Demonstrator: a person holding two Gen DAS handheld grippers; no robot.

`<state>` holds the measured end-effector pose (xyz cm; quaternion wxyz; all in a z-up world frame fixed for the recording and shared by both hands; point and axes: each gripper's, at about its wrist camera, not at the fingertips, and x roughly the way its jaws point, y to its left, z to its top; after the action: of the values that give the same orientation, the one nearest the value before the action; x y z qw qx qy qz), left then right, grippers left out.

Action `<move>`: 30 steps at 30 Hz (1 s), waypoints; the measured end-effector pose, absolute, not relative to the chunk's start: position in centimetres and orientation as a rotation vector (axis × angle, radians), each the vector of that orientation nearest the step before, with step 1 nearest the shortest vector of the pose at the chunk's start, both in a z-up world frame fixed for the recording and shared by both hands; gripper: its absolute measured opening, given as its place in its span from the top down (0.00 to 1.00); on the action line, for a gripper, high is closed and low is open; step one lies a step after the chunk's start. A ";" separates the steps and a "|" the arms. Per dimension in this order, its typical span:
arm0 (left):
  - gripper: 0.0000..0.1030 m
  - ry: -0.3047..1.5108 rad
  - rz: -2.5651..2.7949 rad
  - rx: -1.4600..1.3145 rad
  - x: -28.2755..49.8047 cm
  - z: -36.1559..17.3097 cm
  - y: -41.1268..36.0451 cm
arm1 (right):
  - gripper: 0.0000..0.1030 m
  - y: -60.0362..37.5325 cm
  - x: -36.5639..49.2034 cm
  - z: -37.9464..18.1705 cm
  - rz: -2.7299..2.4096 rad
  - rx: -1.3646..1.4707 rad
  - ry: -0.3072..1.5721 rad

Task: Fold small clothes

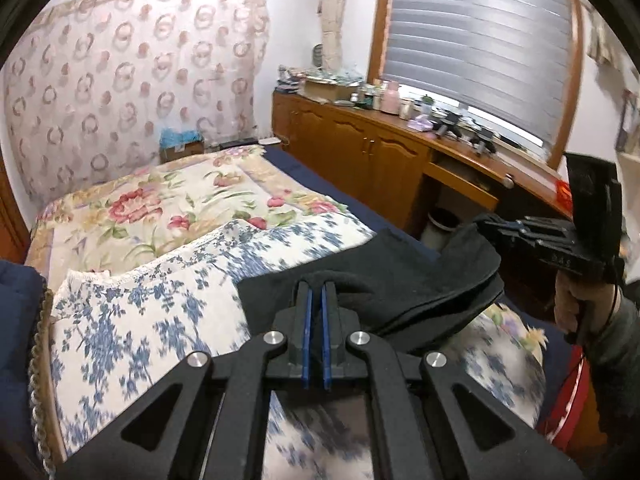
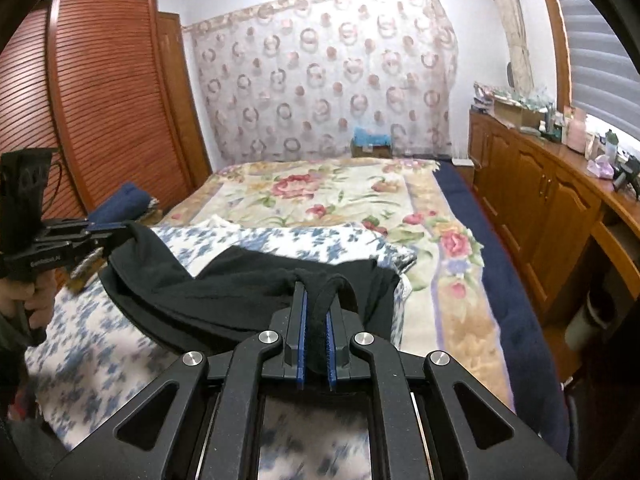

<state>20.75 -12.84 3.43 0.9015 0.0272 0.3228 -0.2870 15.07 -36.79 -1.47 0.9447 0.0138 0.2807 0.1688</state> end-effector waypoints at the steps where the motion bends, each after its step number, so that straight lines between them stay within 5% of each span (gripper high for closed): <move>1: 0.99 0.676 -0.586 0.056 21.8 3.1 -13.1 | 0.95 -36.9 16.2 -1.7 0.343 0.031 0.580; 11: 0.98 0.791 -0.557 0.040 28.6 -1.7 -13.9 | 0.94 -37.8 23.1 -5.2 0.292 0.045 0.663; 17: 0.92 0.804 -0.577 0.040 29.0 -2.3 -13.7 | 0.81 -38.2 23.2 -5.8 0.227 0.012 0.657; 21: 0.81 0.788 -0.592 0.064 28.3 -1.8 -12.8 | 0.63 -39.4 22.5 -4.9 0.190 0.019 0.635; 30: 0.66 0.842 -0.624 0.097 27.2 -3.2 -11.6 | 0.54 -38.9 21.1 -6.3 0.248 -0.051 0.686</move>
<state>27.22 -11.57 -3.19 0.8647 0.0464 0.4019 -0.2977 21.14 -38.88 -6.29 0.9339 -0.0247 0.3354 0.1215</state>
